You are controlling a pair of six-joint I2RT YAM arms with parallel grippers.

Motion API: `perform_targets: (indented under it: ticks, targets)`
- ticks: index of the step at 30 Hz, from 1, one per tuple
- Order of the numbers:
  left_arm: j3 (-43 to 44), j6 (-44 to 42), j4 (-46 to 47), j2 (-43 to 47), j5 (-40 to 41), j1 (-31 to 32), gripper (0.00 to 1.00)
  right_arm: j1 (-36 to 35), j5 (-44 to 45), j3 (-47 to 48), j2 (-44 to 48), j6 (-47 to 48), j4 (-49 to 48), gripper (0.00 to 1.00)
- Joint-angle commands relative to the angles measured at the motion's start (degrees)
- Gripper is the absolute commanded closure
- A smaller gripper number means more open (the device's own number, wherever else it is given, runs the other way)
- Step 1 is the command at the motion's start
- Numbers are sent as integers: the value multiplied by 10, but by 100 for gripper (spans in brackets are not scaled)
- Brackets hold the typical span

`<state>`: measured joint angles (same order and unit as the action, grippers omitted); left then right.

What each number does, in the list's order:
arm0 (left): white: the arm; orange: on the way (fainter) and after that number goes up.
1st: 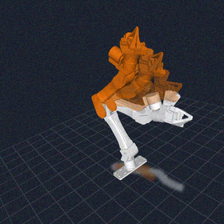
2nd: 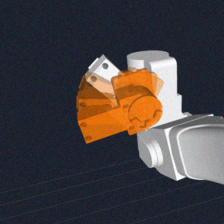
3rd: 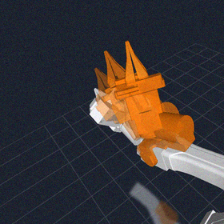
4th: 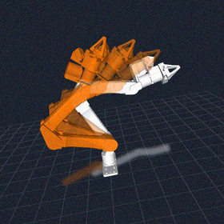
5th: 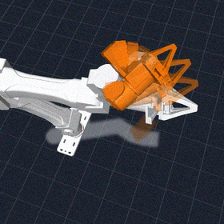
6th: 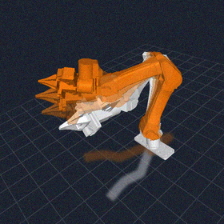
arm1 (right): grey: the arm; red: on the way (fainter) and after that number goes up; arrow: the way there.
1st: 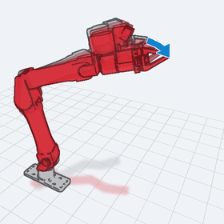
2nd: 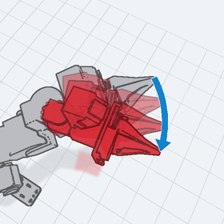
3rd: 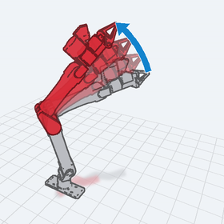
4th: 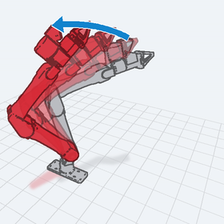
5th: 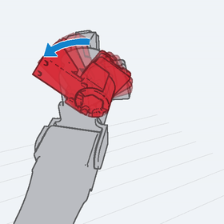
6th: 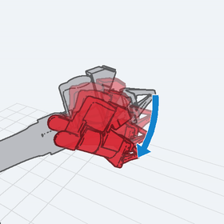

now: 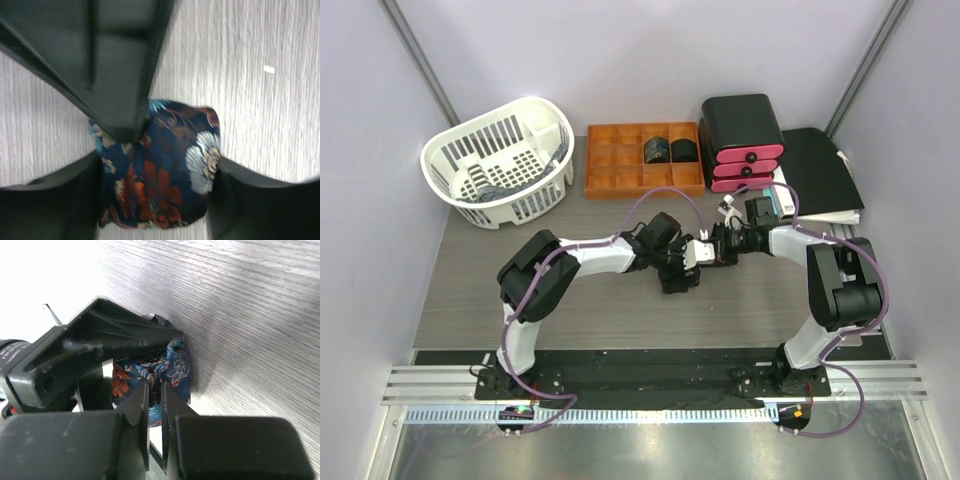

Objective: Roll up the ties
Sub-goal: Pick up the tie at the center of the board, then place the tie in the storage box.

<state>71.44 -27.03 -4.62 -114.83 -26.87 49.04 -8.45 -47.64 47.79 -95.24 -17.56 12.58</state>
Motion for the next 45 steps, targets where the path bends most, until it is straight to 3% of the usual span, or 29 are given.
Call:
perform_targets:
  ticks: [1,10,16,22,25,29,34,45]
  targets:
    - [-16,-2,-25,71,26,-17,1,-1,1,13,-1,-9,-8,99]
    - [29,51,-90,252,26,-133,0,6,-36,34,4,-13,-4,99]
    - [34,32,-175,358,57,-144,0,6,-57,57,16,-15,-2,99]
    - [34,252,-179,344,59,-146,0,5,-77,71,21,-59,-12,99]
    - [-16,357,-88,363,33,-146,0,6,-104,55,30,-126,-43,99]
    - [-89,502,14,374,-22,-148,0,5,-131,15,47,-205,-156,99]
    - [-151,729,120,375,-38,-148,0,1,-137,18,55,-234,-171,99]
    - [-169,932,145,323,-44,-180,0,-15,-141,17,73,-311,-238,99]
